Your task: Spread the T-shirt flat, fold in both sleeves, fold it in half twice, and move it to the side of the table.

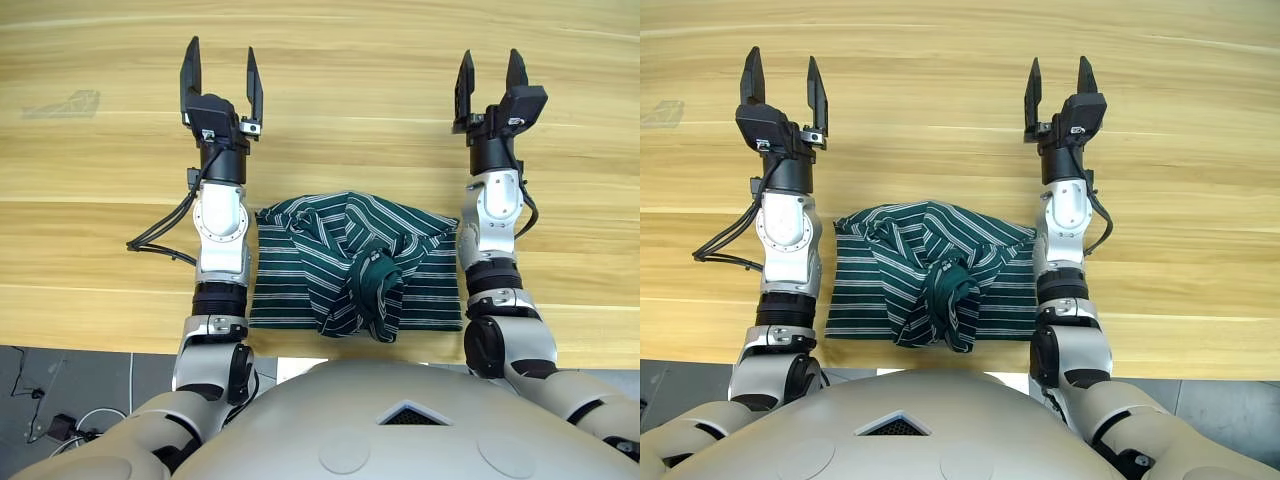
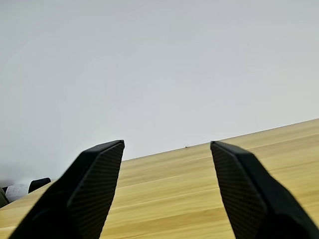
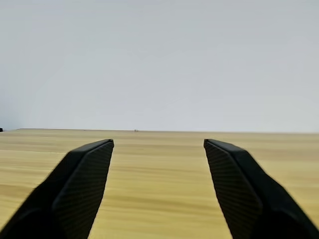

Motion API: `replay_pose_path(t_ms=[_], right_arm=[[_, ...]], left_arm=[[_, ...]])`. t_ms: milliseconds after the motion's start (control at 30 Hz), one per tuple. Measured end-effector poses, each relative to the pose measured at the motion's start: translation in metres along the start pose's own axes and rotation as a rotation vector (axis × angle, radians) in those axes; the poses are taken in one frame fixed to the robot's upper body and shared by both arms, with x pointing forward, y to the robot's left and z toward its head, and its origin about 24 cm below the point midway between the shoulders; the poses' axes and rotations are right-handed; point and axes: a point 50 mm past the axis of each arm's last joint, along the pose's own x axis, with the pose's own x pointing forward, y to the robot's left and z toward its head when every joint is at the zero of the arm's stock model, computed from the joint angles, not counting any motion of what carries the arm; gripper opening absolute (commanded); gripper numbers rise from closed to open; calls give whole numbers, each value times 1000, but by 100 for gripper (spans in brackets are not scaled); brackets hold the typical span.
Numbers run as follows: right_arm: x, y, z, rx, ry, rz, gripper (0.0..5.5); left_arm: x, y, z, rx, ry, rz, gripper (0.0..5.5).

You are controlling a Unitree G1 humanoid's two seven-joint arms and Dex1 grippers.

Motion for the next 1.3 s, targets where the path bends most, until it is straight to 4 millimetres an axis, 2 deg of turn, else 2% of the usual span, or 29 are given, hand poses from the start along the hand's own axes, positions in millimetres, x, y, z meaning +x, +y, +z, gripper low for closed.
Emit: replay_pose_path(t_ms=[67,167,233,333,433,567,633,700,867,1133,1300], right_arm=[[0,1,5,-19,-41,29,337],[-7,-4,19,-31,-113,57,337],[-21,-7,28,-24,-127,86,337],[-58,-7,42,-24,-52,199,337],[-98,-5,60,42,50,309,337],[-154,8,89,179,239,541,337],[-172,13,89,220,343,584,337],[-188,19,89,270,426,613,337],[-211,34,84,338,524,673,337],[-224,36,79,338,591,676,337],[-229,39,80,359,611,711,249]], left_arm=[[1,-1,2,13,-8,-13,321],[5,2,18,21,-24,-51,321],[-6,6,26,-3,7,-82,321],[-47,17,40,-60,104,-125,321],[-88,18,60,-124,191,-218,321],[-153,-7,86,-325,415,-472,321],[-176,-20,94,-424,504,-589,321],[-191,-27,98,-500,569,-627,321],[-211,-40,84,-557,682,-677,321],[-217,-50,70,-509,719,-731,321],[-217,-51,69,-505,719,-748,324]])
